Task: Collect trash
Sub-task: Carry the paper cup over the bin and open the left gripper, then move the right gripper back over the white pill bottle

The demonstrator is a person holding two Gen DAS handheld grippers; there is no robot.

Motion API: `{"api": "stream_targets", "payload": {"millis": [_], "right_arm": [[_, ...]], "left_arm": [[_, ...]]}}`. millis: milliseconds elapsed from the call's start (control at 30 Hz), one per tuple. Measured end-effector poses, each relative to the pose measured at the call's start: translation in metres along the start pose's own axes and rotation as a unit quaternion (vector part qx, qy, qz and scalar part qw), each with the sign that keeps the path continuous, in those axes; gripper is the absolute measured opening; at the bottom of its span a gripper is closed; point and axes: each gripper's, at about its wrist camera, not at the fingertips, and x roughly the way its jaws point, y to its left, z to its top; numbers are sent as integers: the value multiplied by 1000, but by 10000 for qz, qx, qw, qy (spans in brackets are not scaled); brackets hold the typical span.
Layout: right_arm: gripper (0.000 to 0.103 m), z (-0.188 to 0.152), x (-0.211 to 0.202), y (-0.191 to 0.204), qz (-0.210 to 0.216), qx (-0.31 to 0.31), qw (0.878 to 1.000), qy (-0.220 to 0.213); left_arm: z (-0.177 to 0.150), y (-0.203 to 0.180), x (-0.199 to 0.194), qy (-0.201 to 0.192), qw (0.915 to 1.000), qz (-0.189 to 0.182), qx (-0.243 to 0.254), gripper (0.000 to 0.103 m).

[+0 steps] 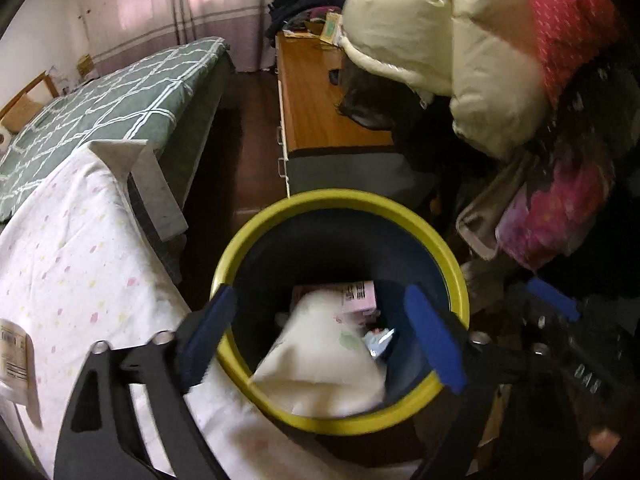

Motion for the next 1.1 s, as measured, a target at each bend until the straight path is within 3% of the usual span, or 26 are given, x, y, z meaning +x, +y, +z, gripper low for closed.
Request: {"api": "stream_targets", "payload": {"millis": [100,267,533,767,1100], "right_arm": [[42,-1,2,4,13,-60,10000,38],[43,-4,8,18,56,-171,9998,114],[44,-15,16,66,234,-581,9977,254],[44,-32,22,145,527,-1286,9895,386],[44,-75,24,295,1261,-2426,9601,582]], "left_arm": [[1,9,-10,-119,9997,-16,-200,89],[-16,32,-61,-658,9966,217,-450,90],[-62,93,-153,-1468,9811,732,-1029,95],[-129,175,-223,-1882,9565,1418,-1719,96],[-220,295,-281,-2115,9048,2523,-2700,96]]}}
